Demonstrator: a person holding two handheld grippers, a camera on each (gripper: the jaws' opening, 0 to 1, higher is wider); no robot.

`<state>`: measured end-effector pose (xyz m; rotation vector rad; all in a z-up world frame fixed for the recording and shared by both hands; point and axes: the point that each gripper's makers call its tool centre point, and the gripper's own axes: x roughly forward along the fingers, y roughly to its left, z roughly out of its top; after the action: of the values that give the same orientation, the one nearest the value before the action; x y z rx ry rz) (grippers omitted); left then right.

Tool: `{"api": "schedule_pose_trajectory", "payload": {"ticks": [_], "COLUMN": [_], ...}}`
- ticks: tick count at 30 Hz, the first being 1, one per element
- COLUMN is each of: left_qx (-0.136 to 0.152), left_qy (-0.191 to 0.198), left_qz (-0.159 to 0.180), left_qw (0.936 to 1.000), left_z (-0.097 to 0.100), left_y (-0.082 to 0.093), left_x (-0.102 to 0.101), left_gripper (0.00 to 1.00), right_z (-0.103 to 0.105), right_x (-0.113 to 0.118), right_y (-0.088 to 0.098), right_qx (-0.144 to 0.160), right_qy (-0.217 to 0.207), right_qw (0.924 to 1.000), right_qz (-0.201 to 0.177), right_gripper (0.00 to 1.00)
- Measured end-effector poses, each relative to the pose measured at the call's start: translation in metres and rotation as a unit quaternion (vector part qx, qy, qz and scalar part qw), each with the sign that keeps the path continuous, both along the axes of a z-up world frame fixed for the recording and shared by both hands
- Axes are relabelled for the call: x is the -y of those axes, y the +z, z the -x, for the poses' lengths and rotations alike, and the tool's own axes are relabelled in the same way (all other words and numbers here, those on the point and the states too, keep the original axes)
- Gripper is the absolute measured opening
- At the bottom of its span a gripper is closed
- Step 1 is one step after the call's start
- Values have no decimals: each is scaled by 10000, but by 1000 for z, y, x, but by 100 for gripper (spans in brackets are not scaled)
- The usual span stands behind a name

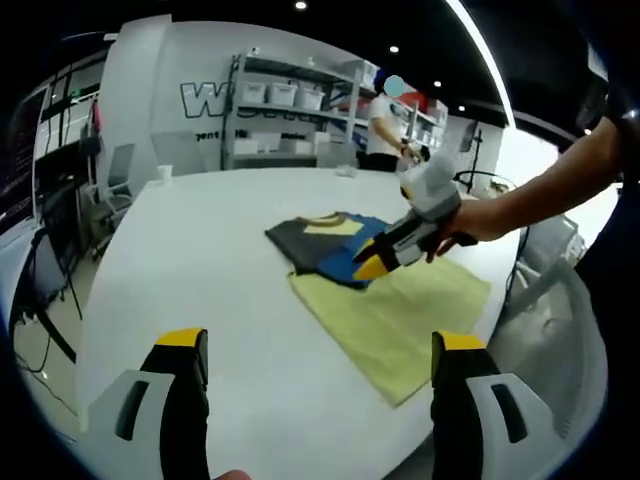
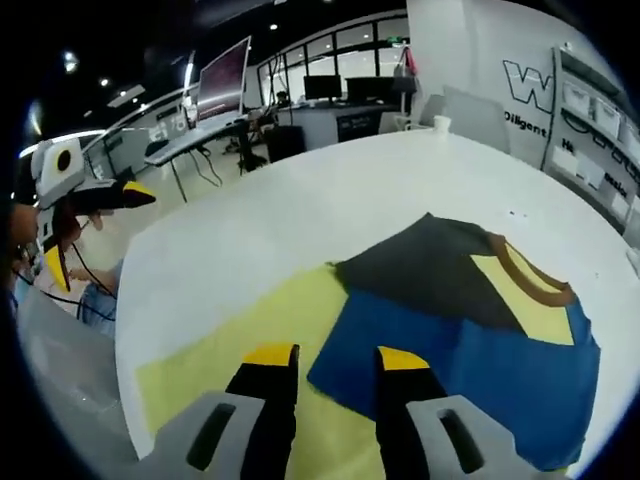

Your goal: Fold the garment on the visible template until the final outline fits inside the template.

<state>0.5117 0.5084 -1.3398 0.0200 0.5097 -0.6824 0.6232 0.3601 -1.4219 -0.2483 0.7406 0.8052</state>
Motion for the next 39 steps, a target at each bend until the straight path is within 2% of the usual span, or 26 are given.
{"api": "schedule_pose_trajectory", "payload": {"ticks": [11,19,24,27,31,32,34,39], "left_qx": [-29,-2,-62,-71,-92,-102,-114,-100], "left_qy": [105,136,130,95,82,102,131,124], "left_qz": [16,-28,-59,-100,-152,-143,-130,-140], "left_qw": [9999,9999,9999,9999,9998,9998,9998,9998], "left_z": [-4,-4,-4,-2,0,-1,-1,-3], "left_y": [0,2,-4,-5,-6,-7,-7,-7], "left_x": [-7,-11,-12,-12,-15,-17,-19,-20], "left_gripper": [90,88,88,88,88,88,88,88], "right_z": [-20,-33,-34,-37,-44,-46,-45,-50], "right_x": [-20,-14,-13,-14,-9,-8,-7,-8], "right_y": [-12,-15,-22,-22,-22,-22,-22,-10], "right_qx": [41,206,60,170,260,245,-6,189], "right_qy": [91,-104,-94,-47,-110,-144,-385,-369], "right_qw": [9997,9990,9988,9985,9971,9971,9980,9980], "right_qz": [242,389,468,525,709,703,504,484], "right_gripper": [19,16,12,10,0,0,0,0]}}
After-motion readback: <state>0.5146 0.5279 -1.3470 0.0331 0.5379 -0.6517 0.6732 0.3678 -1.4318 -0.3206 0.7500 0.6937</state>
